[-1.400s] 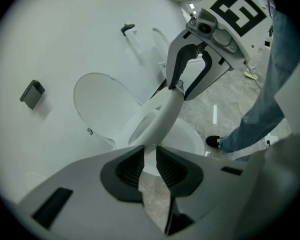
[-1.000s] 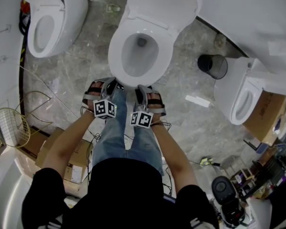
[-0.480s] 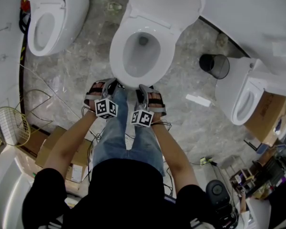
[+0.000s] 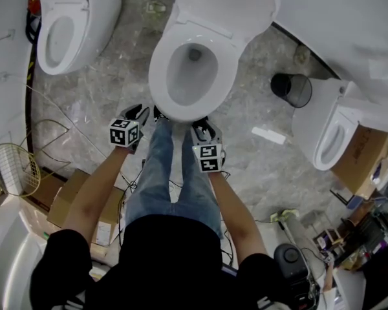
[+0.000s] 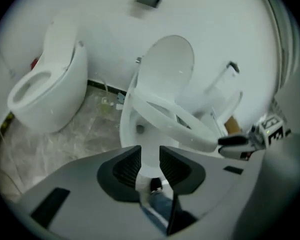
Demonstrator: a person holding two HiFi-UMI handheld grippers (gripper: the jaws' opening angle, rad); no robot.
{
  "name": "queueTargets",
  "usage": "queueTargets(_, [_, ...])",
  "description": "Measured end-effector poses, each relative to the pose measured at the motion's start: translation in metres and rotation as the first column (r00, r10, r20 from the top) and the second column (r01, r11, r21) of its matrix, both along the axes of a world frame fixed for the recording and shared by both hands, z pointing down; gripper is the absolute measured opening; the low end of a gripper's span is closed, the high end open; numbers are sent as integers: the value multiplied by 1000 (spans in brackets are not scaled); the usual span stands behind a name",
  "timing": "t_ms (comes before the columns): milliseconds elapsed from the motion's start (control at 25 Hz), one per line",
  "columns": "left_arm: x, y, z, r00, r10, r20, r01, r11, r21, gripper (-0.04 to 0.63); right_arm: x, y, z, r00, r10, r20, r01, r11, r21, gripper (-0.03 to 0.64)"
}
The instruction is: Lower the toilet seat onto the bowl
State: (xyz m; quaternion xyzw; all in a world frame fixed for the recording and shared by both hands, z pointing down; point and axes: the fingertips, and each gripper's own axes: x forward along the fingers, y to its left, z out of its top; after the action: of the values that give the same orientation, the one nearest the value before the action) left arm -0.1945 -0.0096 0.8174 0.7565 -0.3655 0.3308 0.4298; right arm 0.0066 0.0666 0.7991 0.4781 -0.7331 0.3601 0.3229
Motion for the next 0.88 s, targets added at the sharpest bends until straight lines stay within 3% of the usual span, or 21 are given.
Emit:
queueTargets(40, [-1, -2, 0, 994, -87, -66, 85, 996, -38, 117, 5, 4, 5, 990, 113, 84, -109, 993, -52, 215])
queueTargets(80, [-2, -4, -1, 975, -174, -136, 164, 983, -81, 117, 9, 6, 10, 958, 231, 171, -214, 970, -112, 219])
queueTargets(120, [0, -6, -1, 941, -264, -209, 240, 961, -134, 118, 11, 7, 13, 900, 349, 260, -311, 934, -176, 221])
queueTargets(160, [2, -8, -2, 890, -358, -284, 311, 930, -195, 118, 12, 6, 15, 817, 460, 348, -395, 886, -243, 227])
queueTargets(280, [13, -18, -7, 687, -573, -447, 448, 818, -360, 124, 13, -5, 14, 492, 674, 551, -548, 732, -405, 236])
queueTargets(320, [15, -21, -8, 637, -610, -472, 466, 792, -394, 126, 12, -10, 14, 406, 703, 585, -567, 695, -442, 242])
queueTargets(360, [18, -22, -7, 610, -630, -481, 475, 777, -414, 127, 11, -14, 16, 349, 720, 600, -576, 670, -469, 247])
queueTargets(440, [23, -18, -4, 604, -640, -475, 471, 767, -435, 129, 7, -16, 20, 314, 737, 599, -577, 649, -496, 233])
queueTargets(640, [33, -12, 3, 614, -633, -471, 442, 770, -459, 107, 6, -11, 32, 300, 769, 564, -591, 614, -523, 153])
queueTargets(880, [33, -7, 12, 633, -630, -451, 433, 770, -468, 104, 4, -6, 43, 284, 784, 552, -588, 597, -545, 149])
